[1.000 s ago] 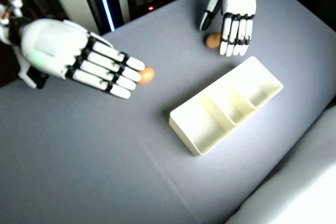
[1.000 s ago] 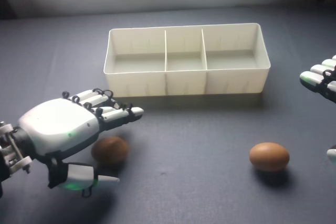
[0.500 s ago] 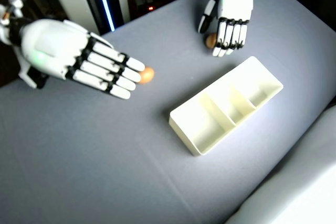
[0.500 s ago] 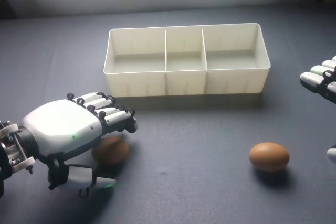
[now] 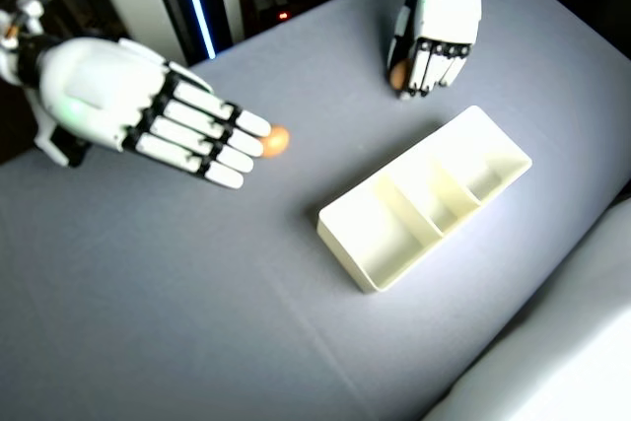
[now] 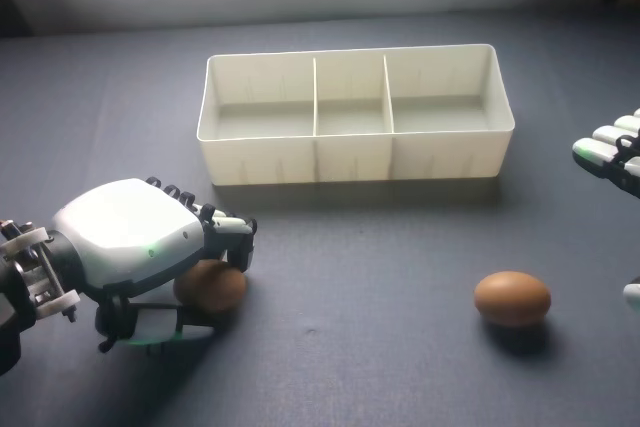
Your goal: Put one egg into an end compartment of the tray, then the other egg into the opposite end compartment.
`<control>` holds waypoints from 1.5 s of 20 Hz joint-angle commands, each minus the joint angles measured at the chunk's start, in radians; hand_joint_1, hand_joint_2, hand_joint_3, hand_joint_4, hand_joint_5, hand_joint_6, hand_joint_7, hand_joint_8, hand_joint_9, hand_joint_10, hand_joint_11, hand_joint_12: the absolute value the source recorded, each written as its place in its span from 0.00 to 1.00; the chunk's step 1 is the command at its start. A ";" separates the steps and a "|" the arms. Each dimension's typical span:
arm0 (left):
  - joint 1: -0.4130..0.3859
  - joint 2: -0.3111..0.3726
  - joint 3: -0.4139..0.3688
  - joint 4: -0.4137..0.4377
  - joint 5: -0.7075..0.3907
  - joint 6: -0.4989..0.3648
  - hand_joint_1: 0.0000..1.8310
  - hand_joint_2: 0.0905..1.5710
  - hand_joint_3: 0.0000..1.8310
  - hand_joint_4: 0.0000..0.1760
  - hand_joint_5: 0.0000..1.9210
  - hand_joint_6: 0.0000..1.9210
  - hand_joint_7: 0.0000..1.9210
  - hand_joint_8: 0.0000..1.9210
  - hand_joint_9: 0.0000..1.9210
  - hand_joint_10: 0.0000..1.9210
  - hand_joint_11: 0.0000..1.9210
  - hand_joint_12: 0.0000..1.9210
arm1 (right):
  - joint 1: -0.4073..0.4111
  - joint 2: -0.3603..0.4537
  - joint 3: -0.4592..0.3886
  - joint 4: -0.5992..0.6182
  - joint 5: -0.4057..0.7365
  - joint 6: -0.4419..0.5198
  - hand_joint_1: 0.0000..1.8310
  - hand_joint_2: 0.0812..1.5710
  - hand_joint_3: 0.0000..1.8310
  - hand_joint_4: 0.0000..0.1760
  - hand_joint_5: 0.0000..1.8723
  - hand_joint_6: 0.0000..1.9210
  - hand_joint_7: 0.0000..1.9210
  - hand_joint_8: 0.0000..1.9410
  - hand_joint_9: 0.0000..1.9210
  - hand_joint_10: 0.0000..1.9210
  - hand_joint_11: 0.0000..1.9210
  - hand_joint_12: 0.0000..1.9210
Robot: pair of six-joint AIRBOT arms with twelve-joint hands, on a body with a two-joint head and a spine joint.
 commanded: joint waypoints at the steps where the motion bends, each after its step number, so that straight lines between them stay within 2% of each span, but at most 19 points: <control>1: -0.010 0.015 -0.011 -0.004 -0.145 0.002 0.63 0.72 0.00 0.00 0.47 0.59 0.61 1.00 0.65 1.00 0.69 1.00 | 0.003 0.001 0.005 0.002 0.122 0.001 0.17 0.83 0.01 0.00 0.00 0.00 0.00 0.00 0.00 0.00 0.00 0.00; 4: -0.010 0.053 -0.042 -0.002 -0.225 0.002 0.61 0.75 0.00 0.00 0.43 0.65 0.56 1.00 0.59 1.00 0.62 1.00 | 0.003 0.002 0.005 0.002 0.125 0.001 0.17 0.84 0.01 0.00 0.00 0.00 0.00 0.00 0.00 0.00 0.00 0.00; 8: -0.025 0.088 -0.065 -0.001 -0.315 0.012 0.62 0.73 0.00 0.00 0.46 0.60 0.54 1.00 0.65 1.00 0.70 1.00 | 0.004 0.002 0.004 0.005 0.125 0.001 0.16 0.84 0.01 0.00 0.00 0.00 0.00 0.00 0.00 0.00 0.00 0.00; 9: -0.046 0.094 -0.065 0.000 -0.324 0.024 0.62 0.72 0.00 0.00 0.46 0.60 0.50 0.98 0.62 1.00 0.66 1.00 | 0.004 0.002 0.004 0.006 0.126 0.001 0.16 0.84 0.01 0.00 0.00 0.00 0.00 0.00 0.00 0.00 0.00 0.00; 10: -0.067 0.096 -0.063 0.000 -0.323 0.039 0.65 0.75 0.02 0.00 0.41 0.66 0.43 0.79 0.58 1.00 0.62 1.00 | 0.004 0.002 0.004 0.007 0.126 0.001 0.16 0.84 0.01 0.00 0.00 0.00 0.00 0.00 0.00 0.00 0.00 0.00; 11: -0.089 0.096 -0.059 0.000 -0.318 0.053 0.67 0.75 0.01 0.00 0.41 0.58 0.45 0.77 0.53 0.91 0.53 0.99 | 0.004 0.002 0.004 0.007 0.128 0.001 0.18 0.84 0.01 0.00 0.00 0.00 0.00 0.00 0.00 0.00 0.00 0.00; 12: -0.112 0.091 -0.052 -0.006 -0.308 0.069 0.67 0.75 0.00 0.00 0.41 0.56 0.46 0.75 0.51 0.86 0.49 0.98 | 0.004 0.002 0.004 0.008 0.130 0.001 0.18 0.84 0.01 0.00 0.00 0.00 0.00 0.00 0.00 0.00 0.00 0.00; 13: -0.137 0.082 -0.040 -0.012 -0.293 0.081 0.68 0.74 0.00 0.00 0.42 0.54 0.47 0.74 0.55 0.84 0.53 0.96 | 0.004 0.002 0.004 0.008 0.131 0.001 0.17 0.84 0.01 0.00 0.00 0.00 0.00 0.00 0.00 0.00 0.00 0.00; 14: -0.165 0.069 -0.021 -0.019 -0.272 0.084 0.68 0.73 0.00 0.00 0.43 0.54 0.50 0.68 0.56 0.77 0.53 0.91 | 0.003 0.001 0.004 0.008 0.132 0.001 0.16 0.84 0.01 0.00 0.00 0.00 0.00 0.00 0.00 0.00 0.00 0.00; 16: -0.207 0.050 0.007 -0.039 -0.237 0.101 0.68 0.73 0.00 0.00 0.42 0.56 0.50 0.65 0.53 0.70 0.47 0.88 | 0.003 0.001 0.004 0.008 0.132 0.001 0.15 0.84 0.01 0.00 0.00 0.00 0.00 0.00 0.00 0.00 0.00 0.00; 18: -0.257 0.029 0.044 -0.054 -0.196 0.108 0.74 0.74 0.00 0.00 0.37 0.59 0.45 0.65 0.44 0.77 0.41 0.88 | 0.001 0.001 0.005 0.008 0.131 0.001 0.15 0.84 0.01 0.00 0.00 0.00 0.00 0.00 0.00 0.00 0.00 0.00; 21: -0.329 -0.010 0.103 -0.062 -0.111 0.113 0.74 0.74 0.00 0.00 0.38 0.60 0.45 0.62 0.44 0.76 0.38 0.88 | -0.002 -0.001 0.007 0.008 0.131 0.001 0.15 0.84 0.01 0.00 0.00 0.00 0.00 0.00 0.00 0.00 0.00 0.00; 22: -0.349 -0.024 0.121 -0.061 -0.088 0.113 0.68 0.76 0.00 0.00 0.40 0.55 0.43 0.78 0.50 0.88 0.49 0.98 | -0.002 -0.001 0.007 0.008 0.130 0.001 0.17 0.84 0.00 0.00 0.00 0.00 0.00 0.00 0.00 0.00 0.00 0.00; 25: -0.410 -0.078 0.170 -0.078 0.007 0.163 0.66 0.79 0.00 0.00 0.36 0.60 0.40 0.85 0.50 0.97 0.53 1.00 | -0.004 -0.002 0.007 0.009 0.130 0.001 0.17 0.84 0.01 0.00 0.00 0.00 0.00 0.00 0.00 0.00 0.00 0.00; 26: -0.415 -0.094 0.190 -0.091 0.030 0.164 0.65 0.79 0.00 0.00 0.35 0.71 0.38 0.78 0.47 0.93 0.51 1.00 | -0.004 -0.003 0.008 0.008 0.130 0.001 0.17 0.84 0.01 0.00 0.00 0.00 0.00 0.00 0.00 0.00 0.00 0.00; 27: -0.414 -0.104 0.200 -0.100 0.041 0.165 0.61 0.74 0.00 0.00 0.20 0.54 0.26 0.62 0.35 0.79 0.32 1.00 | -0.004 -0.003 0.008 0.008 0.130 0.001 0.18 0.84 0.01 0.00 0.00 0.00 0.00 0.00 0.00 0.00 0.00 0.00; 28: -0.413 -0.118 0.214 -0.115 0.057 0.173 0.59 0.72 0.00 0.00 0.16 0.45 0.22 0.52 0.27 0.73 0.22 1.00 | -0.004 -0.003 0.009 0.008 0.130 0.002 0.18 0.84 0.01 0.00 0.00 0.00 0.00 0.00 0.00 0.00 0.00 0.00; 29: -0.412 -0.123 0.218 -0.123 0.064 0.183 0.58 0.70 0.00 0.11 0.09 0.45 0.15 0.44 0.07 0.64 0.04 0.95 | -0.004 -0.003 0.009 0.008 0.131 0.002 0.20 0.84 0.00 0.00 0.00 0.00 0.00 0.00 0.00 0.00 0.00 0.00; 30: -0.412 -0.127 0.220 -0.127 0.069 0.189 0.57 0.69 0.00 0.38 0.02 0.45 0.08 0.34 0.01 0.45 0.01 0.84 | -0.004 -0.004 0.008 0.005 0.131 0.003 0.22 0.84 0.00 0.00 0.00 0.00 0.00 0.00 0.00 0.00 0.00 0.00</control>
